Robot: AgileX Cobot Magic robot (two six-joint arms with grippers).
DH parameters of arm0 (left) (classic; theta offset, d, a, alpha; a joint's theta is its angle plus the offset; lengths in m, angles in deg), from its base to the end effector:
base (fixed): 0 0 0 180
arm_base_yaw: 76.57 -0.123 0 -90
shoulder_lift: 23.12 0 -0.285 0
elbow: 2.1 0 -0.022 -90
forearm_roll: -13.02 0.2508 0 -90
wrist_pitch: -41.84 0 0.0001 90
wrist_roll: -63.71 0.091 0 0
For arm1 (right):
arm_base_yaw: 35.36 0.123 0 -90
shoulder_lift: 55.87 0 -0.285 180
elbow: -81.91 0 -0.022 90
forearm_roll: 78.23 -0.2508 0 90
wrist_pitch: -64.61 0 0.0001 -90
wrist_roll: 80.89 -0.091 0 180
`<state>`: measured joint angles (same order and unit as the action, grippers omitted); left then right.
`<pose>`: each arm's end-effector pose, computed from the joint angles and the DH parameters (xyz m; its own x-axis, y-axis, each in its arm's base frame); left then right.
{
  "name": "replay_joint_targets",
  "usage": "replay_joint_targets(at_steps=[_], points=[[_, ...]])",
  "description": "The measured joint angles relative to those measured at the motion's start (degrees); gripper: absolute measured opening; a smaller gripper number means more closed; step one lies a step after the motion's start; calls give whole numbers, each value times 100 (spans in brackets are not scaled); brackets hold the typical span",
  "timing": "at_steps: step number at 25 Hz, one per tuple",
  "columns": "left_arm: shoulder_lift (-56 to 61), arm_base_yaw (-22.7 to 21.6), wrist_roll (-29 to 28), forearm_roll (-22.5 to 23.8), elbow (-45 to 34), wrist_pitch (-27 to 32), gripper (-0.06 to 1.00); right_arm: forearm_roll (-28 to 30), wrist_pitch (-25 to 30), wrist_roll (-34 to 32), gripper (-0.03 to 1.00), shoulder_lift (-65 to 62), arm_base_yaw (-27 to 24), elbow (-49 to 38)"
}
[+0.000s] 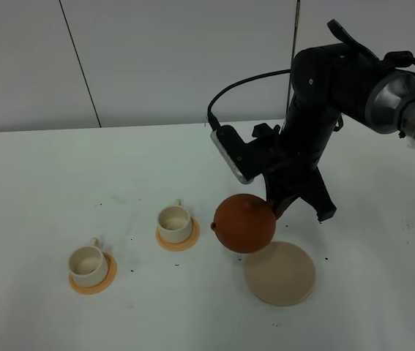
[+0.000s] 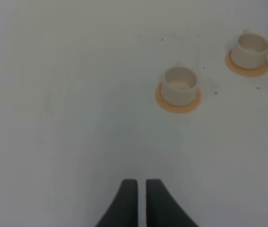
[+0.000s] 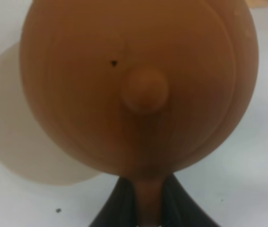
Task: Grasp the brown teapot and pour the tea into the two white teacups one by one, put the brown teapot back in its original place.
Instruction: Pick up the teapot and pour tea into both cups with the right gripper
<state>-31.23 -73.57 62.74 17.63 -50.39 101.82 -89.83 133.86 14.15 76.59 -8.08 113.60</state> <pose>-0.0038 0.0065 0.2800 -0.4426 0.0466 -0.8955 0.0003 0.9987 0.0518 0.4000 0.2255 0.2201 0.4936 -0.8504 -0.1822 -0.8668 -0.4640 -0.1829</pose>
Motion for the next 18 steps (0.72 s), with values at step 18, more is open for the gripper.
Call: replay_joint_targets(at_steps=[18], points=[[0,0,0,0,0,0,10,180,56,-3140,9,-42,0,33]])
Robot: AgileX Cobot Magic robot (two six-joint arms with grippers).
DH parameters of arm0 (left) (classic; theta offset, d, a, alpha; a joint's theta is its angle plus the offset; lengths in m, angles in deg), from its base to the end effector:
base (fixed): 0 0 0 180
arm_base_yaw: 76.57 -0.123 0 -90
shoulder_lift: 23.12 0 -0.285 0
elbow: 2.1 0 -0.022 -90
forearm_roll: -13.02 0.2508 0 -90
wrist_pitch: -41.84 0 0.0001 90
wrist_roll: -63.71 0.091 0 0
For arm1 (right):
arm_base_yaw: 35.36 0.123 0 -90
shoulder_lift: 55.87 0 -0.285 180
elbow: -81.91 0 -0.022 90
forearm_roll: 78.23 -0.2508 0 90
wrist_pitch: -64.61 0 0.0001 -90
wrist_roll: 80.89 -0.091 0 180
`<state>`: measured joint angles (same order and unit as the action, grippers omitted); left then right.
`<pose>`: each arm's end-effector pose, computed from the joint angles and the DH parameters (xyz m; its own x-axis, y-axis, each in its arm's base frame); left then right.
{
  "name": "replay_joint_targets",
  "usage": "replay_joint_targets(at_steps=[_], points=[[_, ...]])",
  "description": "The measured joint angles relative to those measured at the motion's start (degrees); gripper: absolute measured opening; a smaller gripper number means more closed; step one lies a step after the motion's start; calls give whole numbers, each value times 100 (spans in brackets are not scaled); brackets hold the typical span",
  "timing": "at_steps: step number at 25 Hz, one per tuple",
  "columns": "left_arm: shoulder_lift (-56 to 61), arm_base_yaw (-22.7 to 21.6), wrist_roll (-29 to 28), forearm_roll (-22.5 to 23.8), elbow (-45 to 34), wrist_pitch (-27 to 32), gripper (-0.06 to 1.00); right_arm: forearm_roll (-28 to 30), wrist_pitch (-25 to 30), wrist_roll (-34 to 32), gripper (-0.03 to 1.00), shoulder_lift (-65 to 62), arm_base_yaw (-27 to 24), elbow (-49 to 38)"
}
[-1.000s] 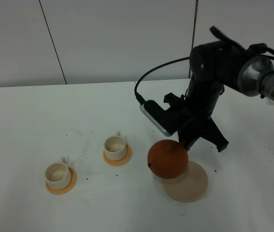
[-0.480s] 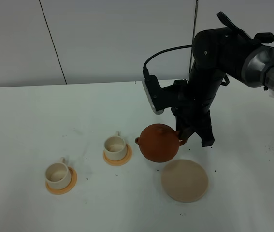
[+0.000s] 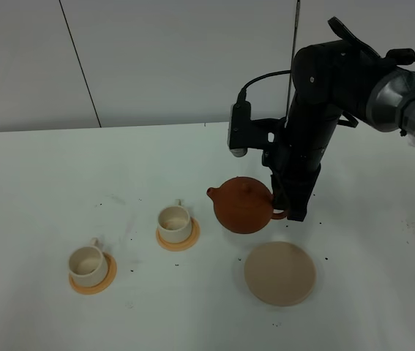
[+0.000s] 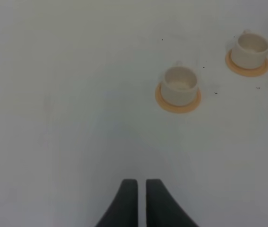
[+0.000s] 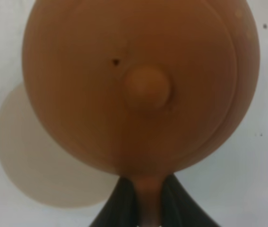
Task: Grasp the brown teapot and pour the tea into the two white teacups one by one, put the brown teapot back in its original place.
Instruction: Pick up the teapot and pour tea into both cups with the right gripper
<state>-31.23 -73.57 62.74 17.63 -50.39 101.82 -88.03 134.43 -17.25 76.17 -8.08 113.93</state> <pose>-0.0038 0.0065 0.2800 -0.4426 0.0466 -0.8955 0.0003 0.9987 0.0518 0.4002 0.2228 0.2243 -0.0189 -0.9739 -0.2263 -0.9961 0.0378 -0.0792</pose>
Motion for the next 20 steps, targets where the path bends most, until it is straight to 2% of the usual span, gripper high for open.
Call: replay_joint_targets(at_steps=[8,13,20], points=[[0,0,0,0,0,0,10,545,14,-977,9,-184,123,22],[0,0,0,0,0,0,10,624,25,-1172,9,-184,211,30],[0,0,0,0,0,0,10,778,31,-1743,9,-184,732,30]])
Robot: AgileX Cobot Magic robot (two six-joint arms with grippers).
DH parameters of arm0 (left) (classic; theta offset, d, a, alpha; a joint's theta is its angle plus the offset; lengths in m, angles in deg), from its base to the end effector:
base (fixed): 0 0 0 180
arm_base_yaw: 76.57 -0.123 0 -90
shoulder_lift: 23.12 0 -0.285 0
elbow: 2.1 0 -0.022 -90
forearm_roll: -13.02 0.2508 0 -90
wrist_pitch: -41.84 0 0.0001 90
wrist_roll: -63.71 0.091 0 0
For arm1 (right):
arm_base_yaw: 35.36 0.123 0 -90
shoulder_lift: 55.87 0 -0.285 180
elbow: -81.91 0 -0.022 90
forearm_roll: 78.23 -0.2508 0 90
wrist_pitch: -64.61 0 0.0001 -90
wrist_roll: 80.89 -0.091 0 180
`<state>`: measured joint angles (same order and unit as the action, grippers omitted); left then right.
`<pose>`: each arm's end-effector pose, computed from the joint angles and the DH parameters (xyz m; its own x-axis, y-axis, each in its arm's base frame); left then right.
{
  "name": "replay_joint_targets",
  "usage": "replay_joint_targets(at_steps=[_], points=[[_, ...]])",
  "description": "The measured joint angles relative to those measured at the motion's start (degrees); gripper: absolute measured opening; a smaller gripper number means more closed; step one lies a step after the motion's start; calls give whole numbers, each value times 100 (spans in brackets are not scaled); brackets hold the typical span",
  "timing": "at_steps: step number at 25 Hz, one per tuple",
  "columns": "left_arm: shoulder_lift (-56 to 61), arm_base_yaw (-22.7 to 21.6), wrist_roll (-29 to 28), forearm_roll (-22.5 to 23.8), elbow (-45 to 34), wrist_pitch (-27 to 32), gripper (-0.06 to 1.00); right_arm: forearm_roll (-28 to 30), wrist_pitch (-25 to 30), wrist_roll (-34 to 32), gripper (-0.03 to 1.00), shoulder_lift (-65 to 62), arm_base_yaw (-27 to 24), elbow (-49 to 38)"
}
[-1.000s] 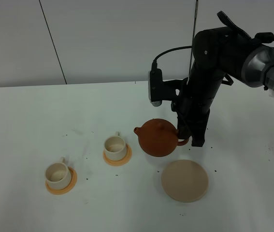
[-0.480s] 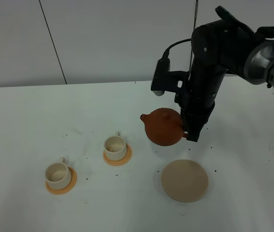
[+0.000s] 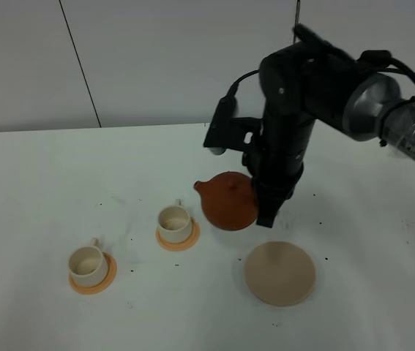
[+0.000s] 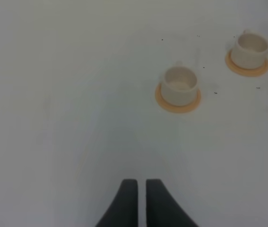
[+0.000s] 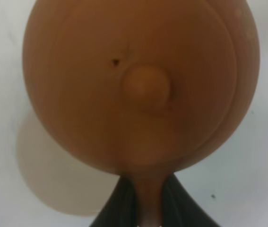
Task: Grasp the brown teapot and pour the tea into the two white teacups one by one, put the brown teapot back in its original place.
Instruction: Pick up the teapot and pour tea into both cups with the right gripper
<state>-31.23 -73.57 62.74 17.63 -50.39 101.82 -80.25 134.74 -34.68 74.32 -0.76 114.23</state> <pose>-0.0038 0.0065 0.2800 -0.4426 0.0466 -0.8955 0.0003 0.9987 0.0518 0.3722 0.2604 0.2392 -0.1551 -0.9734 -0.1689 -0.9761 0.1773 -0.1258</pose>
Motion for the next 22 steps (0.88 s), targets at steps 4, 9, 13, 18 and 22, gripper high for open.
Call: replay_joint_targets(at_steps=[4,9,13,18,22], points=[[0,0,0,0,0,0,10,-77,26,-213,9,0,312,106],[0,0,0,0,0,0,10,-215,18,-571,9,0,622,326],[0,0,0,0,0,0,10,-203,24,-886,9,68,830,343],[0,0,-6,0,0,0,11,-202,37,-1159,9,222,1117,343],[0,0,-11,0,0,0,11,-256,45,-1289,9,283,1263,373]])
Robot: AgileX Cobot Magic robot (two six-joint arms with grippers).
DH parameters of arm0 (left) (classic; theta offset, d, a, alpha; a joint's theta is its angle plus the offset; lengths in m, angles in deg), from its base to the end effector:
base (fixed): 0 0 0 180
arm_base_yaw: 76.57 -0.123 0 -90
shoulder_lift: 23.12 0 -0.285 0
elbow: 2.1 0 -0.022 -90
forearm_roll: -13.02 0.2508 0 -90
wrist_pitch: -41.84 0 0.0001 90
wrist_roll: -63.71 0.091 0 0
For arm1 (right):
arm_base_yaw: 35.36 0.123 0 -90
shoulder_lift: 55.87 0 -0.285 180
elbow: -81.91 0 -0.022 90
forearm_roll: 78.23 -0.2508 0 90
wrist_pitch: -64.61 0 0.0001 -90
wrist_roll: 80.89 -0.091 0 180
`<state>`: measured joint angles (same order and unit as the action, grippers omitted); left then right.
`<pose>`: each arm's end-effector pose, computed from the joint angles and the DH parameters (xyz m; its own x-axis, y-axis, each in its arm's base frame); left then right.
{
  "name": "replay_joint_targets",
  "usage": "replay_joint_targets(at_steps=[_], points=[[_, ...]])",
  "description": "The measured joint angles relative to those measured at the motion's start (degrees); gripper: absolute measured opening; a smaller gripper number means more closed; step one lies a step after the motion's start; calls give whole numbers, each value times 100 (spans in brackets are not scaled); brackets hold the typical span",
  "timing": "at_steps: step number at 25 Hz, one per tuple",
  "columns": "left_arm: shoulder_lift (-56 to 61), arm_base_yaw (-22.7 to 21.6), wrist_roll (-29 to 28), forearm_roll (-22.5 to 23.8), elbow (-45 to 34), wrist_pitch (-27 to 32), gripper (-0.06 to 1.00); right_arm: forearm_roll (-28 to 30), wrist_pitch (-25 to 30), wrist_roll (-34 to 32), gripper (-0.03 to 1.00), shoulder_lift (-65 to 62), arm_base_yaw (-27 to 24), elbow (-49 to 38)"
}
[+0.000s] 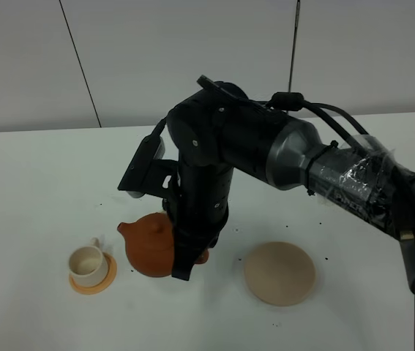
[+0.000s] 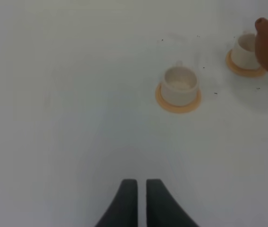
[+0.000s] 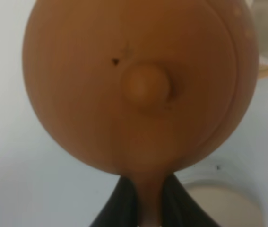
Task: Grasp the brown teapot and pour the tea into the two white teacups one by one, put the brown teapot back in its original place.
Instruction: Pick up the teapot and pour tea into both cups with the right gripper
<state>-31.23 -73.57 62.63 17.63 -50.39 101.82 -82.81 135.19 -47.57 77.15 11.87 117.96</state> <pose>-0.0038 0.0065 0.2800 -0.4426 0.0446 -0.8956 -0.0006 0.9987 0.0501 0.3111 0.3465 0.2342 -0.1720 -0.9596 -0.2228 -0.9809 0.1878 -0.0516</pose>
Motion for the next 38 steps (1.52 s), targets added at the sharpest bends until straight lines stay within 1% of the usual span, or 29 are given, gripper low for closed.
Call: replay_joint_targets(at_steps=[3,8,10,19,31,38], points=[[0,0,6,0,0,0,11,-123,5,-182,9,173,40,226],[0,0,6,0,0,0,11,-197,0,-484,9,581,125,944],[0,0,6,0,0,0,11,-218,-23,-591,9,642,157,1082],[0,0,6,0,0,0,13,-242,3,-955,9,743,228,1135],[0,0,6,5,0,0,14,-125,-3,-1155,9,898,475,1135],[0,0,6,5,0,0,15,322,-3,-1131,9,1016,552,1135]])
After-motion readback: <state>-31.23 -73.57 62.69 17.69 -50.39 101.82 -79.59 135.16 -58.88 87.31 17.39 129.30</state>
